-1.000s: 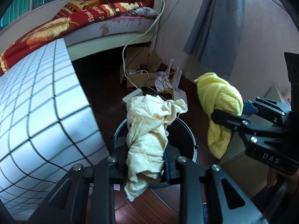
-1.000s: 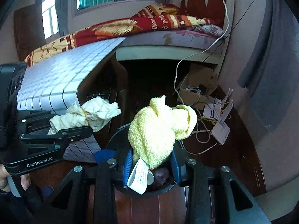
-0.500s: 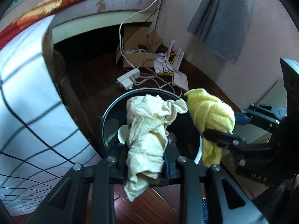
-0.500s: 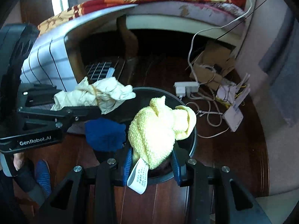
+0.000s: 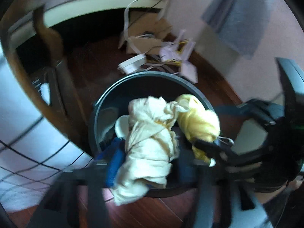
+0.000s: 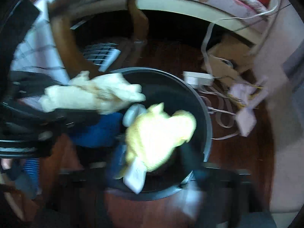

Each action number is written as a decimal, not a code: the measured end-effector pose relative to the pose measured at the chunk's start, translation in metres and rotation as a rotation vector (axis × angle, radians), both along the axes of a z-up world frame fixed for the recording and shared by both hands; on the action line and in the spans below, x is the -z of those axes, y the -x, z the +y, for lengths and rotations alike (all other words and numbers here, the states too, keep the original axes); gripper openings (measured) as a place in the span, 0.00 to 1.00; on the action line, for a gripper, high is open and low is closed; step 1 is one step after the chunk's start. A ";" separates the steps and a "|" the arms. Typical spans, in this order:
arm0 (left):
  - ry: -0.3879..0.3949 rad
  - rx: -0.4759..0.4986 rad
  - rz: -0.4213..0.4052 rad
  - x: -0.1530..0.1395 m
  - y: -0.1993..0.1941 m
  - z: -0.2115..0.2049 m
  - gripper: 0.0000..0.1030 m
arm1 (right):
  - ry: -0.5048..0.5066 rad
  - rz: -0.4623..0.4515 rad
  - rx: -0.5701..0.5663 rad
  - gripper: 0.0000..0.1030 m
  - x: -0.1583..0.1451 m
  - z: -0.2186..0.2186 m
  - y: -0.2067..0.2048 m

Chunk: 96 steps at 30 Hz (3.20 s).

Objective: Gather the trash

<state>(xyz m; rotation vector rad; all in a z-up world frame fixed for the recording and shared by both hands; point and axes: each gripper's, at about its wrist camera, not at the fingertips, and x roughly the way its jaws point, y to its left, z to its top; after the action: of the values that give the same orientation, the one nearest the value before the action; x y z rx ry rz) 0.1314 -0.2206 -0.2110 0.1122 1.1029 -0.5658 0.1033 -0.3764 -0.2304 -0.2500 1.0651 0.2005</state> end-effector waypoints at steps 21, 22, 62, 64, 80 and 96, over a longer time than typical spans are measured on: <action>-0.076 -0.058 -0.041 0.001 0.014 0.017 0.94 | 0.032 -0.034 0.177 1.00 -0.012 -0.018 0.010; -0.074 -0.062 -0.042 0.000 0.014 0.019 0.94 | 0.028 -0.038 0.185 1.00 -0.014 -0.019 0.010; -0.058 -0.239 -0.389 -0.175 0.093 0.113 0.94 | -0.076 -0.289 0.286 1.00 -0.205 0.073 0.088; -0.057 -0.240 -0.414 -0.186 0.102 0.118 0.94 | -0.079 -0.307 0.276 1.00 -0.218 0.080 0.097; 0.032 -0.332 -0.599 -0.262 0.181 0.151 0.98 | -0.066 -0.499 0.260 1.00 -0.306 0.113 0.190; 0.074 -0.302 -0.641 -0.280 0.197 0.144 0.99 | -0.072 -0.570 0.279 1.00 -0.334 0.114 0.216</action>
<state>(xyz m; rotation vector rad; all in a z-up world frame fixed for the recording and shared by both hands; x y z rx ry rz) -0.0656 -0.0770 0.0688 0.0535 0.4598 -0.2640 -0.1123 -0.2622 0.1032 -0.0813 0.5157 -0.0838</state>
